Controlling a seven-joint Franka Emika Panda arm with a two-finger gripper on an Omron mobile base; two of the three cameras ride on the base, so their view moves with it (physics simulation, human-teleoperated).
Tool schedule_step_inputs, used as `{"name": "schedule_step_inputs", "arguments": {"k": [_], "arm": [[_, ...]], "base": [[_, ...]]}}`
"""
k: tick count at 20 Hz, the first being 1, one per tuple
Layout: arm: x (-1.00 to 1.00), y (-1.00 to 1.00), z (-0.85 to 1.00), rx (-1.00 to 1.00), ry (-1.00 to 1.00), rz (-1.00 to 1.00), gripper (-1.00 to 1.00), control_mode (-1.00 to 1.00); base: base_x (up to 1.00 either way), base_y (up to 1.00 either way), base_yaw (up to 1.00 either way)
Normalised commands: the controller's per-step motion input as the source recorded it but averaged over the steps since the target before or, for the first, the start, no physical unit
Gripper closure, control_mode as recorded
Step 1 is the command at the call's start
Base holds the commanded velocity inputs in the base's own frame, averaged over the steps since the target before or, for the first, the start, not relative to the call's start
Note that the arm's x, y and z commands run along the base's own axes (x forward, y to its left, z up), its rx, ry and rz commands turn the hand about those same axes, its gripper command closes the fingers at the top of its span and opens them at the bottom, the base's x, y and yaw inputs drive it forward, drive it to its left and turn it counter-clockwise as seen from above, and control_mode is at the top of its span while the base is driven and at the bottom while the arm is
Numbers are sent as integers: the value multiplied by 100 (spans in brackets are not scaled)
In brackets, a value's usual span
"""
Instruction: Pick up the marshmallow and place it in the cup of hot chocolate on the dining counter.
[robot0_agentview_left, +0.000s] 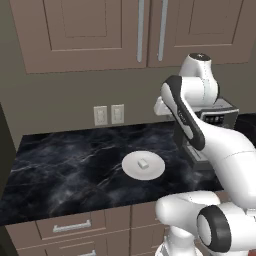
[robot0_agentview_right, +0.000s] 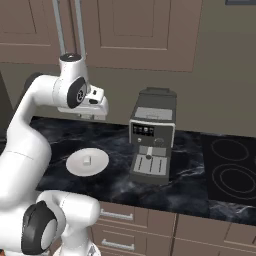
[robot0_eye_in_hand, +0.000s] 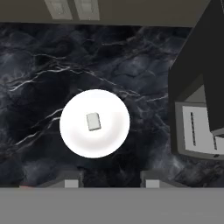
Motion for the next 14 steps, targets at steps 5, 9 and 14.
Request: {"name": "schedule_step_inputs", "arguments": {"k": [5, 9, 14], "arm": [[-37, 3, 0, 0, -5, 1, -100, -100], [-65, 18, -9, -1, 0, 5, -100, -100], [-65, 40, -31, -7, 0, 2, -100, -100]], "base": [[0, 0, 0], [0, 0, 0], [0, 0, 0]]}}
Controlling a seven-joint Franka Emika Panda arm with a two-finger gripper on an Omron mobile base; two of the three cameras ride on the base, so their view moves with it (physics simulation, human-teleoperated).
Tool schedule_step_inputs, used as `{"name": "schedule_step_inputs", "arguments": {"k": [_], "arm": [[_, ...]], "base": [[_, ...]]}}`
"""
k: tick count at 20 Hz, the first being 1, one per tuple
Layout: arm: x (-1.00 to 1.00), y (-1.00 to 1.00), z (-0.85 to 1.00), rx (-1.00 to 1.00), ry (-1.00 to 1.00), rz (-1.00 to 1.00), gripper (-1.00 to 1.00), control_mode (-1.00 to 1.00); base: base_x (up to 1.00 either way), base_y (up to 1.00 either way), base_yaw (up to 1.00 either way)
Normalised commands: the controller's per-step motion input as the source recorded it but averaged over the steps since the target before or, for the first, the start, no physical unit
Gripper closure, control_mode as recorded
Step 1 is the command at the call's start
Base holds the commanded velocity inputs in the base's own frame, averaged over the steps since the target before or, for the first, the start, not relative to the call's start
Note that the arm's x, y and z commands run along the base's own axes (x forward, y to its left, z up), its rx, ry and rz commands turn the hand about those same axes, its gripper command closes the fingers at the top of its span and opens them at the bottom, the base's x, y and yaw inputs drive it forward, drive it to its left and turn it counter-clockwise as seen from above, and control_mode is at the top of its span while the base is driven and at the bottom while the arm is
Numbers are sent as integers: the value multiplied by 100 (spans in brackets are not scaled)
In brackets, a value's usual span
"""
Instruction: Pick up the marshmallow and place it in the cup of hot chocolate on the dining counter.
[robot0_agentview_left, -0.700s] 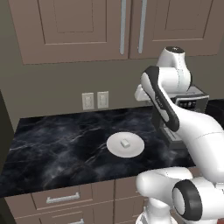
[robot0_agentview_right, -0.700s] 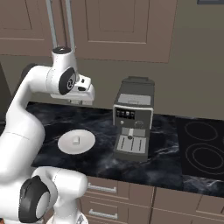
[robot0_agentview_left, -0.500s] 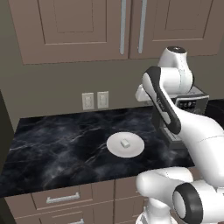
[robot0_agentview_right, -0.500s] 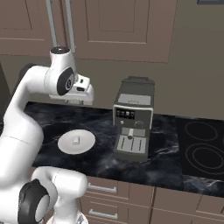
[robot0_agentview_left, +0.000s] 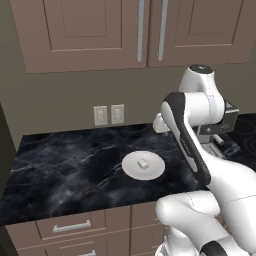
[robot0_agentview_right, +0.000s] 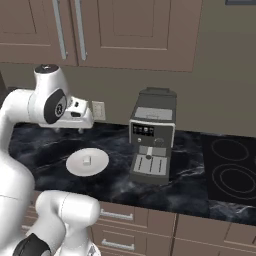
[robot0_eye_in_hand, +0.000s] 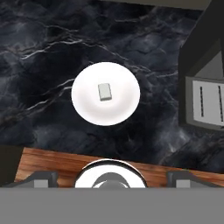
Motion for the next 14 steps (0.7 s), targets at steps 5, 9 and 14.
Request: {"name": "schedule_step_inputs", "arguments": {"k": [5, 9, 14], "arm": [[-26, 25, -42, -8, 3, 0, -100, -100], [-5, 13, -48, 0, 12, 0, -100, -100], [20, 5, -80, 1, 18, 0, -100, -100]], "base": [[0, 0, 0], [0, 0, 0], [0, 0, 0]]}}
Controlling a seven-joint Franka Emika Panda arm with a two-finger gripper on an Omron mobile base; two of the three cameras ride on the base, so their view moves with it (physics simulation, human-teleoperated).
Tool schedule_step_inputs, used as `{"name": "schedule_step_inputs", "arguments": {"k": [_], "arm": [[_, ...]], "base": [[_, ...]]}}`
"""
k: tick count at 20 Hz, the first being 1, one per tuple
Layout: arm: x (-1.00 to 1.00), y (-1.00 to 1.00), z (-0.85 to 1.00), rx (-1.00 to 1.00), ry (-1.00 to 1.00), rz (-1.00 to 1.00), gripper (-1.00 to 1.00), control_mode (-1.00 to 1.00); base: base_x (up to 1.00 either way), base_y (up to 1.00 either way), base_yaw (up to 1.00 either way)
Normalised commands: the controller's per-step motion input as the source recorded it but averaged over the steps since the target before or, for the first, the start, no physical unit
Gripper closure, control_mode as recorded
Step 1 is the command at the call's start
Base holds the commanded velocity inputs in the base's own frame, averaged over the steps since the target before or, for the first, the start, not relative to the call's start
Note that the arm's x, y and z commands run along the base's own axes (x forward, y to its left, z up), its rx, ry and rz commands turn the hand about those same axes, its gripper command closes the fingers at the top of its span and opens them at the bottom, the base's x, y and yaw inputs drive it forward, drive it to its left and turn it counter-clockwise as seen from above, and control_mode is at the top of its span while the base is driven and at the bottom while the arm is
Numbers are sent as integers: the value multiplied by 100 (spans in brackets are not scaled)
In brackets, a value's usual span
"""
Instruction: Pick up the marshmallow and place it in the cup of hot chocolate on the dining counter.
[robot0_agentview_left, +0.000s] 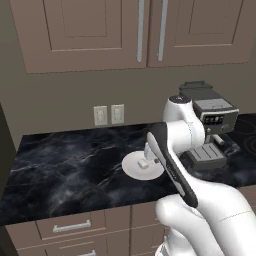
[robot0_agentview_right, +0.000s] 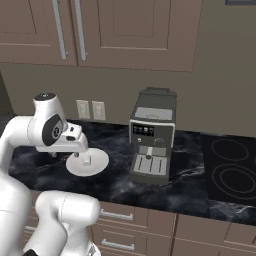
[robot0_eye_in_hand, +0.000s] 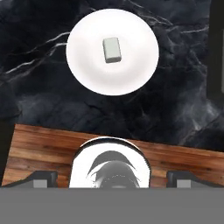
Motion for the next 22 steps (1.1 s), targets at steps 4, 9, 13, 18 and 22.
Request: {"name": "schedule_step_inputs", "arguments": {"k": [4, 9, 13, 18, 22], "arm": [[26, 8, -64, 0, 6, 0, -100, -100], [38, 1, -31, 0, 7, 0, -100, -100], [46, 0, -28, 0, 12, 0, -100, -100], [45, 11, -28, 0, 12, 0, -100, -100], [42, 13, -18, 0, 4, 0, -100, -100]], "base": [[0, 0, 0], [0, 0, 0], [0, 0, 0], [0, 0, 0], [0, 0, 0]]}}
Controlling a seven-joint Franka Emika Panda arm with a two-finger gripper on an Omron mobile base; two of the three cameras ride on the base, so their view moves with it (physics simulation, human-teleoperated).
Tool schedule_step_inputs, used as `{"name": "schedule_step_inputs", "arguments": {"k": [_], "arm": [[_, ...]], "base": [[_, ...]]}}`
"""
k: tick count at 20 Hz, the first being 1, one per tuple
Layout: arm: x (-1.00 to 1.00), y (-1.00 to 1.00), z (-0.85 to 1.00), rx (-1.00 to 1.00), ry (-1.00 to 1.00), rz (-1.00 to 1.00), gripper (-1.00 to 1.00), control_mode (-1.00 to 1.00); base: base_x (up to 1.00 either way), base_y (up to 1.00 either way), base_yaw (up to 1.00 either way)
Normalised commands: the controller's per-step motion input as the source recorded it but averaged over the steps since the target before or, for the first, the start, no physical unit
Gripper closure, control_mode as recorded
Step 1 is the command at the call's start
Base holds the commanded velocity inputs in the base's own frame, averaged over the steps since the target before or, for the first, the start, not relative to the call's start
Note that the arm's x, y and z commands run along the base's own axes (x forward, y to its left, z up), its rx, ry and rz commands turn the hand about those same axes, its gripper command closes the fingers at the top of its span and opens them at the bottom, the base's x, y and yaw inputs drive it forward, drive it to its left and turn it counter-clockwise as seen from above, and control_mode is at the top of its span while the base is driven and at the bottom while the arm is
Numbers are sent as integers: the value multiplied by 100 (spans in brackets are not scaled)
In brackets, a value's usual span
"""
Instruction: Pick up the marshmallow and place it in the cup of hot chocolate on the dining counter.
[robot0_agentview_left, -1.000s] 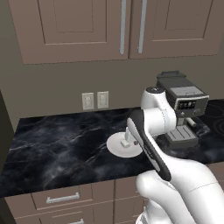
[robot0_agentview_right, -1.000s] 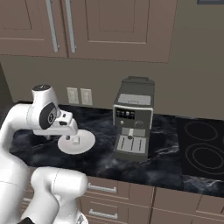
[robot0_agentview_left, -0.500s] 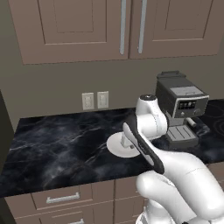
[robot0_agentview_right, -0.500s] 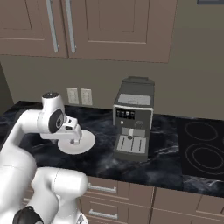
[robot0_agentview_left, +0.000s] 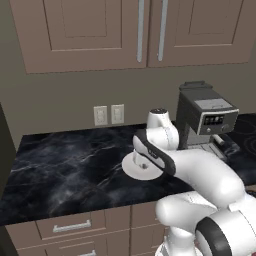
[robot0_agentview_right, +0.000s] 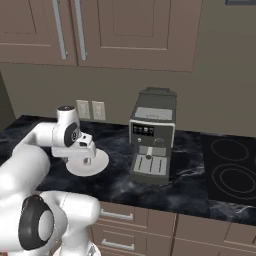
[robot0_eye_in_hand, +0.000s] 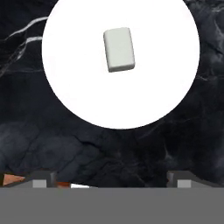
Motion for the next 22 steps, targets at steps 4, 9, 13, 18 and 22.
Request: {"name": "schedule_step_inputs", "arguments": {"k": [4, 9, 13, 18, 22], "arm": [[39, 1, -11, 0, 0, 0, -100, -100], [36, 0, -30, 0, 0, 0, -100, -100], [24, 0, -39, 0, 0, 0, -100, -100], [24, 0, -28, 0, 0, 0, -100, -100], [37, 0, -15, 0, 0, 0, -100, -100]], "base": [[0, 0, 0], [0, 0, 0], [0, 0, 0], [0, 0, 0], [0, 0, 0]]}}
